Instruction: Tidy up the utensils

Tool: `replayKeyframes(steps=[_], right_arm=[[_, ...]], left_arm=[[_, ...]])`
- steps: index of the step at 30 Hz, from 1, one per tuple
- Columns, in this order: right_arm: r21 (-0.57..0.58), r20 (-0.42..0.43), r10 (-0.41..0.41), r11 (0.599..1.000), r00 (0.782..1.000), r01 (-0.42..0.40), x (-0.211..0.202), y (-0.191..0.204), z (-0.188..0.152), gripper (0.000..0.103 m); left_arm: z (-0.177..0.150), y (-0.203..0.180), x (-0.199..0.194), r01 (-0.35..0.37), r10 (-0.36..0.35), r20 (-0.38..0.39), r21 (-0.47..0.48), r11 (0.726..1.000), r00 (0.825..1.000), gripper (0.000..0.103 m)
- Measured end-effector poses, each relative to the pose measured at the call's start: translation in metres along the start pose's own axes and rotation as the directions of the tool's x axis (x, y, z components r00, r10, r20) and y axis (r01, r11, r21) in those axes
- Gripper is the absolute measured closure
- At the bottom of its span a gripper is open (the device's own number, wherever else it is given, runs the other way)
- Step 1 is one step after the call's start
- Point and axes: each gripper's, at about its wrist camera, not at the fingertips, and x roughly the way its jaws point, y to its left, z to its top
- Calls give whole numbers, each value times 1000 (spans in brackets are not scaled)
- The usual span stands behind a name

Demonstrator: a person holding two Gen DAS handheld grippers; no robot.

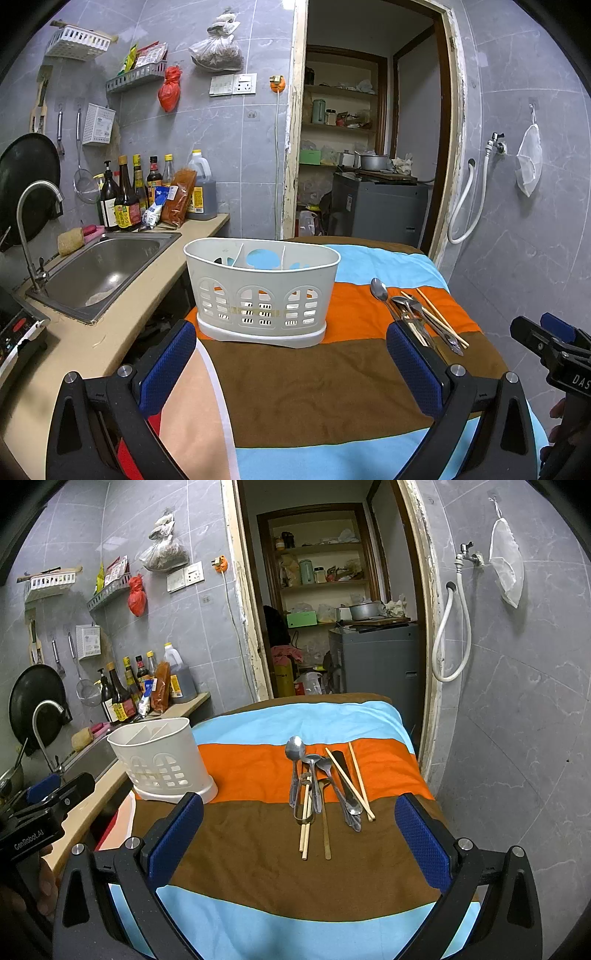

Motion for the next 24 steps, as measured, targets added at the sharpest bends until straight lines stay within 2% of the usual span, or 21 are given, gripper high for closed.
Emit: replayKeyframes(steps=[24], right_arm=[[8,1,2,1000,1000,-2,-2,-3,0,1]], left_arm=[[0,-7,2,9,-9,-2,13,1000,1000,0]])
